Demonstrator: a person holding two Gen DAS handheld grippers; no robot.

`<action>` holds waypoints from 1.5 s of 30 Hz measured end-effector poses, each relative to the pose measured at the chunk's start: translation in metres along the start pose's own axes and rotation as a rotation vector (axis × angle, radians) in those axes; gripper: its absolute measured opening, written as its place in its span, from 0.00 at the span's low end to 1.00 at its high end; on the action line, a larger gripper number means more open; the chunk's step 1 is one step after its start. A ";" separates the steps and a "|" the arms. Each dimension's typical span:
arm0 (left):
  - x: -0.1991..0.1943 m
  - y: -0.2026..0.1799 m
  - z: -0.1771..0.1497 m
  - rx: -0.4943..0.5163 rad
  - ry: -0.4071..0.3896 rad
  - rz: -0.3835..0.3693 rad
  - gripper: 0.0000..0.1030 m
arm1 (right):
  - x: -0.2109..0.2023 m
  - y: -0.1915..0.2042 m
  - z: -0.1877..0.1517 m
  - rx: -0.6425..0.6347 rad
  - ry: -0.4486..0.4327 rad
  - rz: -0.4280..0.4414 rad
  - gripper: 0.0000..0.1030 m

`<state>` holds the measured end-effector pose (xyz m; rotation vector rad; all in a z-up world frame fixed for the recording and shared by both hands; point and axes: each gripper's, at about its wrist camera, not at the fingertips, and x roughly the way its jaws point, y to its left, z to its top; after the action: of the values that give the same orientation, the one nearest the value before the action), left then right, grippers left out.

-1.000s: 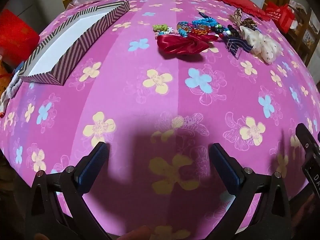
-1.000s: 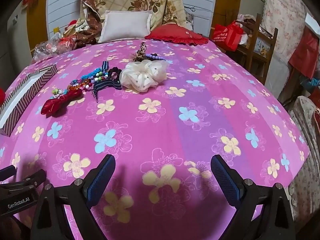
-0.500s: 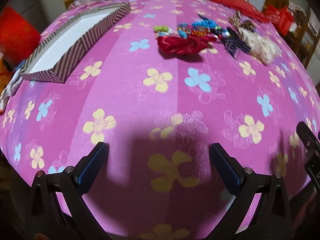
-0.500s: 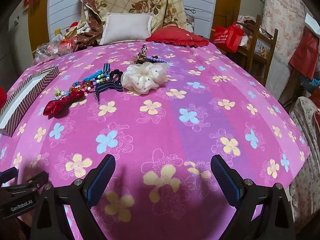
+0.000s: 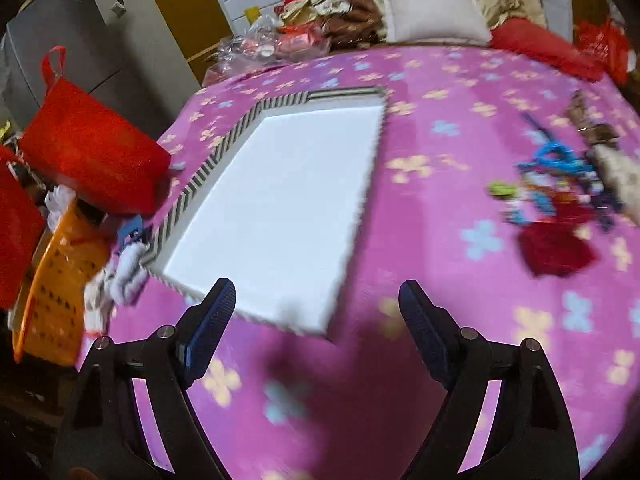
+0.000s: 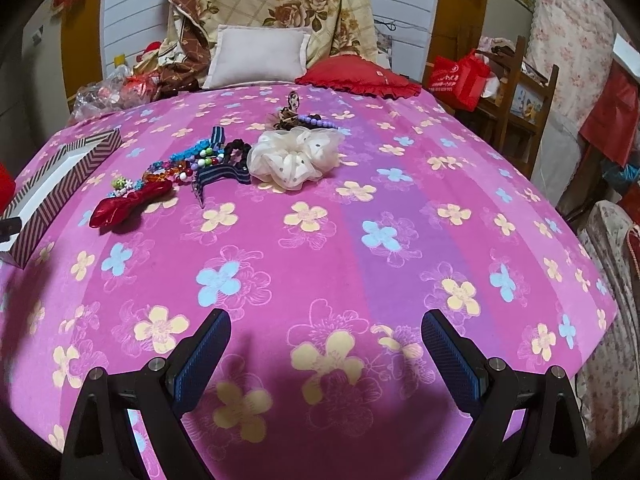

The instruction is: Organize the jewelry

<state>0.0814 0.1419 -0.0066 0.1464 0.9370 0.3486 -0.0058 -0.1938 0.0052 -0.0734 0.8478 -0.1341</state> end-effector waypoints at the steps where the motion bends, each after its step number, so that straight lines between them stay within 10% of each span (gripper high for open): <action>1: 0.008 0.003 0.002 -0.001 0.024 -0.018 0.82 | 0.000 0.001 0.000 -0.002 -0.001 -0.003 0.92; 9: 0.036 -0.012 -0.007 -0.010 0.174 -0.139 0.40 | -0.001 -0.004 0.003 0.007 -0.005 -0.019 0.92; 29: 0.010 -0.021 -0.007 -0.125 0.154 -0.135 0.40 | 0.002 -0.034 0.004 0.082 -0.003 -0.018 0.92; 36: -0.050 -0.022 -0.009 -0.129 0.001 -0.186 0.53 | 0.000 -0.023 0.004 0.062 -0.010 0.028 0.92; 45: -0.076 -0.064 -0.026 -0.070 0.022 -0.391 0.53 | -0.010 -0.018 0.006 0.031 0.005 0.058 0.77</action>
<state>0.0338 0.0540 0.0188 -0.1055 0.9506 0.0208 -0.0091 -0.2103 0.0186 -0.0190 0.8513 -0.0928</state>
